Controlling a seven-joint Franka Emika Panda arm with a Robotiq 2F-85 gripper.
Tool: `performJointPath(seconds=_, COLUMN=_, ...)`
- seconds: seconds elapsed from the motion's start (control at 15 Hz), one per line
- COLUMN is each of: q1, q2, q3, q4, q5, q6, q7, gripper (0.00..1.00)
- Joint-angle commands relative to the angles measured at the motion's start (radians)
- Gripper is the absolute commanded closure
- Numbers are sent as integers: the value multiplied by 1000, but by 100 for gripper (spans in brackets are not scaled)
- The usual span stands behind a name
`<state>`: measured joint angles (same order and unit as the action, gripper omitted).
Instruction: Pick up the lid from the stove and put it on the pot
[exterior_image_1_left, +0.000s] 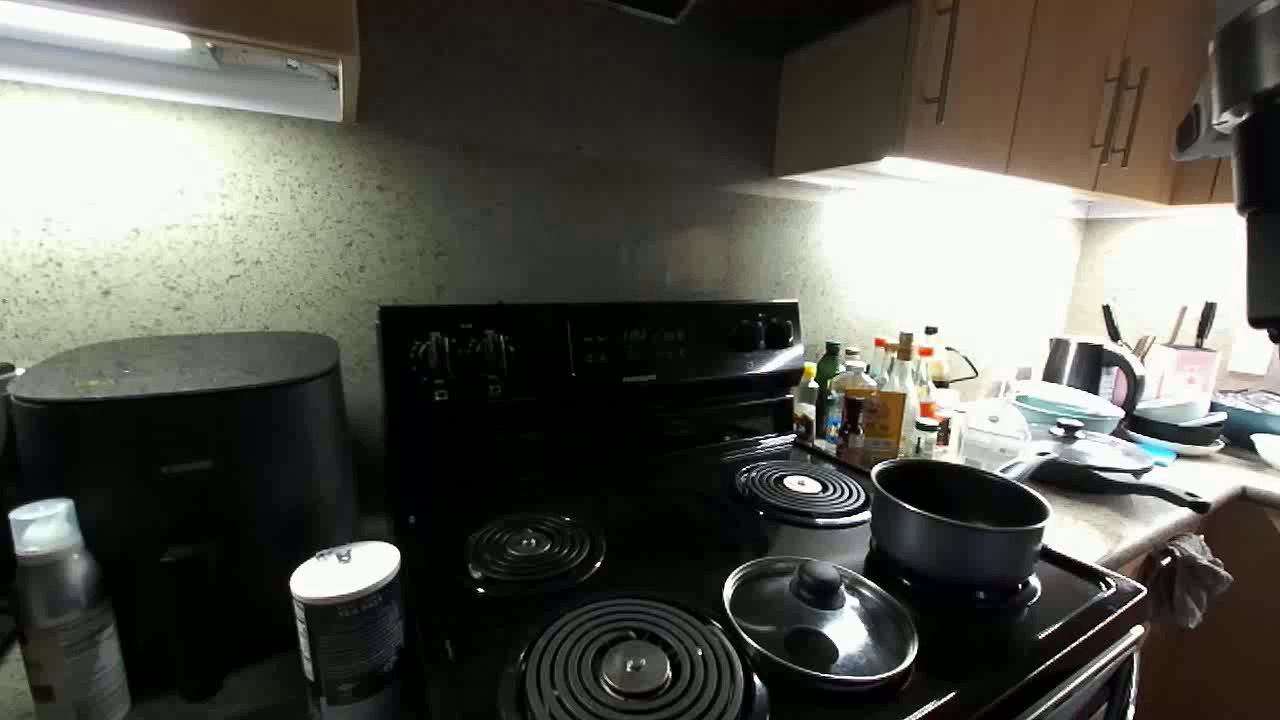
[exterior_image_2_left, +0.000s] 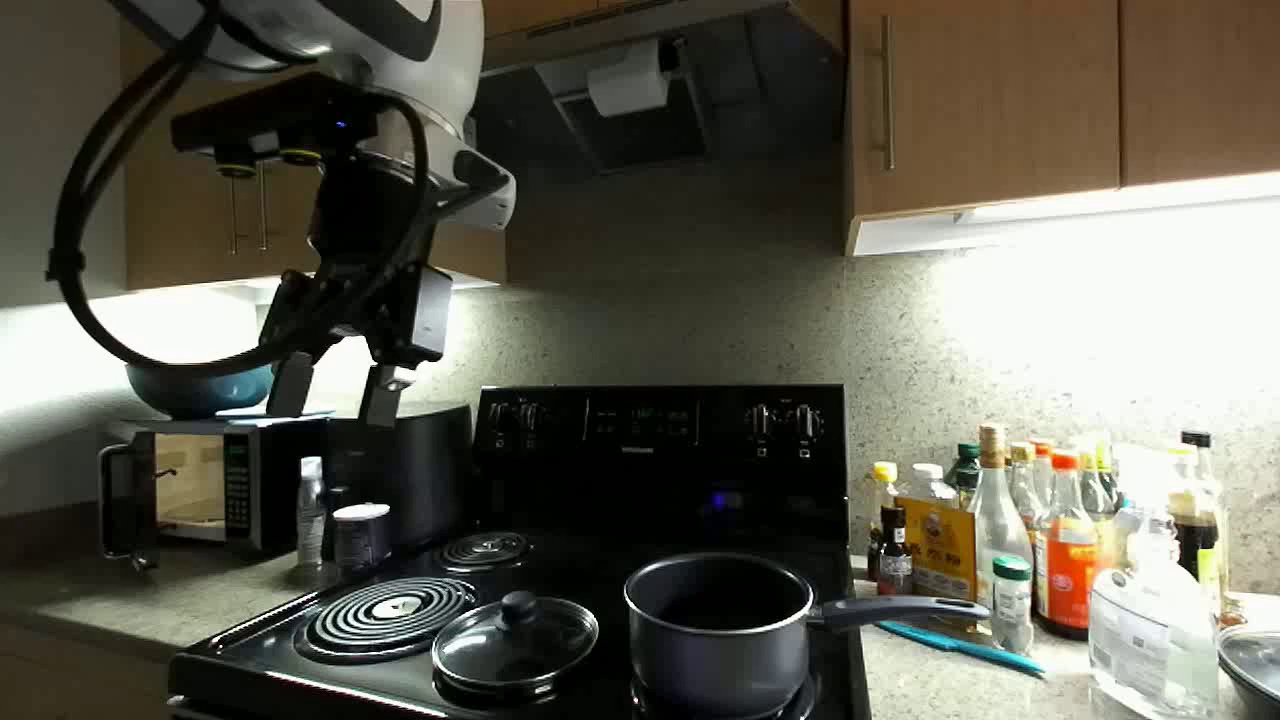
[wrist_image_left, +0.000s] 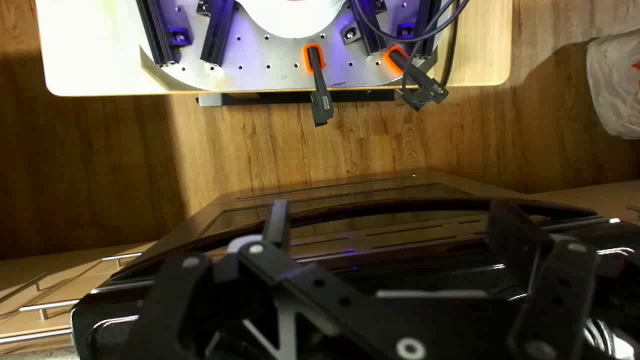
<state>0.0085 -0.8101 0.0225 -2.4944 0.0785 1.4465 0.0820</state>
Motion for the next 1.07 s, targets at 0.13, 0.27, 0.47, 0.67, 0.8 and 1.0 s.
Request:
performJointPath(seconds=0.13, q1=-7, q2=1, q3=5, q4=2, q5=2, q6=-2, q7=-4, gripper=0)
performJointPath(seconds=0.27, q1=-7, q2=1, q3=5, q4=2, q5=2, q6=-2, q7=-4, gripper=0)
performJointPath(seconds=0.47, q1=-3, q2=15, q3=13, q4=12, q5=2, q6=0, q7=-1, gripper=0)
performJointPath(seconds=0.67, q1=20, q2=86, q3=60, q4=60, q5=11, q6=37, q7=11, gripper=0)
performJointPath(seconds=0.8, q1=40, q2=143, q3=109, q4=105, q5=25, q6=109, q7=31, gripper=0)
performJointPath(seconds=1.0, q1=68, q2=250, q3=179, q4=205, q5=5, q6=165, q7=57, gripper=0)
